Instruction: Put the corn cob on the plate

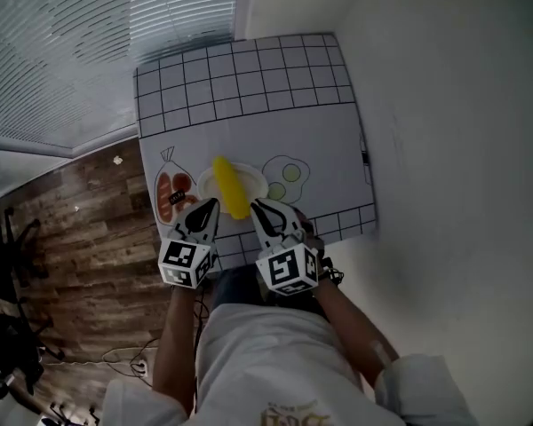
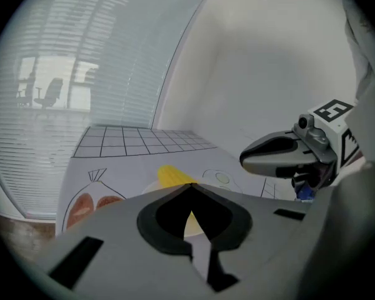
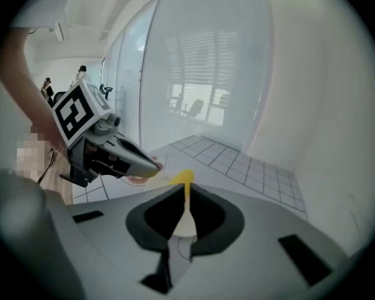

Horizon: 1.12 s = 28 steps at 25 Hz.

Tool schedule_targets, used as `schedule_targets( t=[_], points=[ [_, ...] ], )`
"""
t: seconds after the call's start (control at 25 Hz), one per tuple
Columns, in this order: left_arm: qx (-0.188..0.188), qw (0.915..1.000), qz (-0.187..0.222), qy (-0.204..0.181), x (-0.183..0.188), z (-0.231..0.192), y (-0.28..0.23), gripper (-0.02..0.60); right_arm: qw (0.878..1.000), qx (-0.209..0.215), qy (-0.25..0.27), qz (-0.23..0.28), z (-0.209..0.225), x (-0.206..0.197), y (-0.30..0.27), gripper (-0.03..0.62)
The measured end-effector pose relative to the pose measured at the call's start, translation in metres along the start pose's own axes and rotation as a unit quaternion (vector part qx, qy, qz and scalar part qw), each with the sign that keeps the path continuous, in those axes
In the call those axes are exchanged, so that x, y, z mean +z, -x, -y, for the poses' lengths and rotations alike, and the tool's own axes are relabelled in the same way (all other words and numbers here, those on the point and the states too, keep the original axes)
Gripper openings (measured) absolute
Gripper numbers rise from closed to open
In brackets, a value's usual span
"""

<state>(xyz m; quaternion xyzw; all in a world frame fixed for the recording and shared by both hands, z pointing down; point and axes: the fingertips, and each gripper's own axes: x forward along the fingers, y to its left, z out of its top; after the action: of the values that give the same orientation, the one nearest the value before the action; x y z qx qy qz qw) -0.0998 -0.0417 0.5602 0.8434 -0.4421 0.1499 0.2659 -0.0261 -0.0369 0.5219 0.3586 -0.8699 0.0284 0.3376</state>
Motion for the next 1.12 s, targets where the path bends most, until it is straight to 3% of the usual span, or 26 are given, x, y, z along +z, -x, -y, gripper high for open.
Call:
schedule_targets(
  t=[0.08,0.24,0.56,0.72,1.12],
  points=[
    [0.003,0.9999,0.007,-0.008,0.007,0.006,0.004,0.005,1.0,-0.016,-0.006,0.018,0.014,0.006,0.012,0.011],
    [0.023,0.9987,0.04,-0.022,0.034,0.015,0.018,0.005,0.998,-0.004,-0.052,0.035,0.032,0.012,0.029,0.008],
    [0.078,0.9869,0.127,-0.062,0.104,0.04,0.062,0.005,0.981,-0.006,-0.125,0.145,0.078,0.057,0.083,0.006],
    [0.09,0.9814,0.147,-0.085,0.125,0.056,0.08,0.005,0.978,-0.015,-0.125,0.165,0.088,0.066,0.101,0.006],
    [0.112,0.9675,0.21,-0.085,0.171,0.081,0.106,0.005,0.971,-0.024,-0.13,0.198,0.102,0.08,0.129,0.006]
  ],
)
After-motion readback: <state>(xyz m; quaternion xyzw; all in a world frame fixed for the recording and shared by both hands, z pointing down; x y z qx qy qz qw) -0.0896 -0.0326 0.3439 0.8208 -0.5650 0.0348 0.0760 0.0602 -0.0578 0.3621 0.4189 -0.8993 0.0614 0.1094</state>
